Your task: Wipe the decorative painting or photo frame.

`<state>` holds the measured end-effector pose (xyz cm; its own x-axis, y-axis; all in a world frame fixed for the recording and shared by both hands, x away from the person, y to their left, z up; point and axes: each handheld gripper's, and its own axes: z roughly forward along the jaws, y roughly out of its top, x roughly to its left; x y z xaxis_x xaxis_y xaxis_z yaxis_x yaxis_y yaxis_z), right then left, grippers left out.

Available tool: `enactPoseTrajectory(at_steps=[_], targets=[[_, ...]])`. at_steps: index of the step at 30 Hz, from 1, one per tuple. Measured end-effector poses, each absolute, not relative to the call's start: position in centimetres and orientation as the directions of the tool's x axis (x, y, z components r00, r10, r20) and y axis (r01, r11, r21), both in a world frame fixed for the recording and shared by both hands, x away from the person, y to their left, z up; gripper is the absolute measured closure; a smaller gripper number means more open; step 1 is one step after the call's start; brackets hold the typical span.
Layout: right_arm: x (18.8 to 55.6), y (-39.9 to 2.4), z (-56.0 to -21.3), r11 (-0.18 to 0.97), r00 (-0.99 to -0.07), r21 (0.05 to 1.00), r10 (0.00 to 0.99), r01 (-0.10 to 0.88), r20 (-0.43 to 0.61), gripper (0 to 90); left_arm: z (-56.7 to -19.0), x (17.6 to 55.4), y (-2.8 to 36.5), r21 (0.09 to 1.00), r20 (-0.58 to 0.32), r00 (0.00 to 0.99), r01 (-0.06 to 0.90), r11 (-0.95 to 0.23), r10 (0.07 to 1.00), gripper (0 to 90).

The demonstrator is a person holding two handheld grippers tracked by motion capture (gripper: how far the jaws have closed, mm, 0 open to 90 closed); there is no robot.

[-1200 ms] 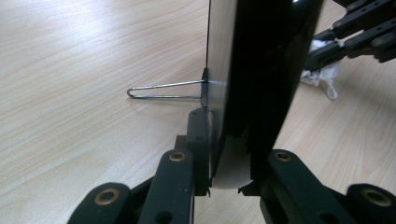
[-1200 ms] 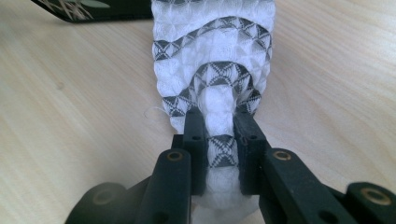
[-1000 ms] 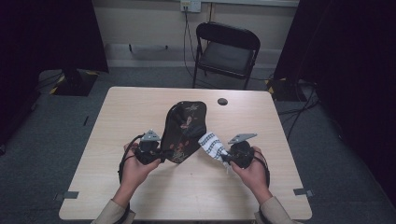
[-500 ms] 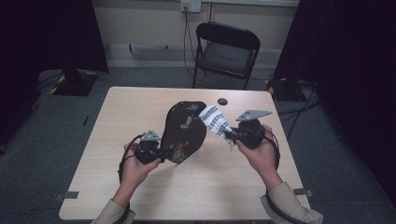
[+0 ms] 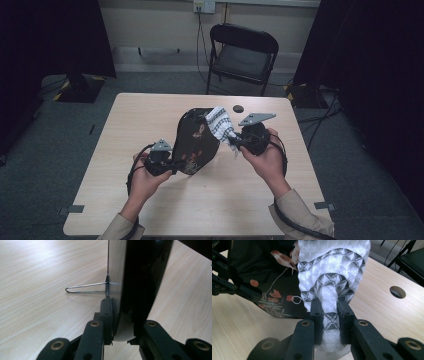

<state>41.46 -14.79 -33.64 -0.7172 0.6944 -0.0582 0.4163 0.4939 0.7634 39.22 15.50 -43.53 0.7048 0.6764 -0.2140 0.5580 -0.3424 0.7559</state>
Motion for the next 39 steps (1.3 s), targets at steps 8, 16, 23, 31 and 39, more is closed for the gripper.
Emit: enactPoseTrajectory(at_steps=[8,16,23,31,39], targets=[[41.3,-15.0,-35.3,0.498,-0.717,0.749,0.695,0.436,-0.045,78.0,-43.5,39.2,15.5,0.754,-0.212,0.71,0.556,-0.35,0.671,78.8],[41.2,-15.0,-37.3,0.499,-0.715,0.73,0.699,0.467,-0.021,77.9,-43.5,39.3,15.5,0.762,-0.207,0.713,0.547,-0.347,0.67,78.8],[41.2,-15.1,-39.0,0.495,-0.71,0.714,0.704,0.495,0.004,77.9,-43.4,39.3,15.5,0.76,-0.207,0.713,0.548,-0.348,0.67,78.8],[41.1,-15.1,-41.2,0.488,-0.703,0.696,0.71,0.527,0.035,77.7,-43.4,39.2,15.5,0.761,-0.206,0.714,0.547,-0.349,0.67,78.8],[41.0,-15.1,-43.0,0.493,-0.698,0.672,0.714,0.553,0.051,77.6,-43.4,39.2,15.5,0.761,-0.204,0.712,0.547,-0.348,0.672,78.8]])
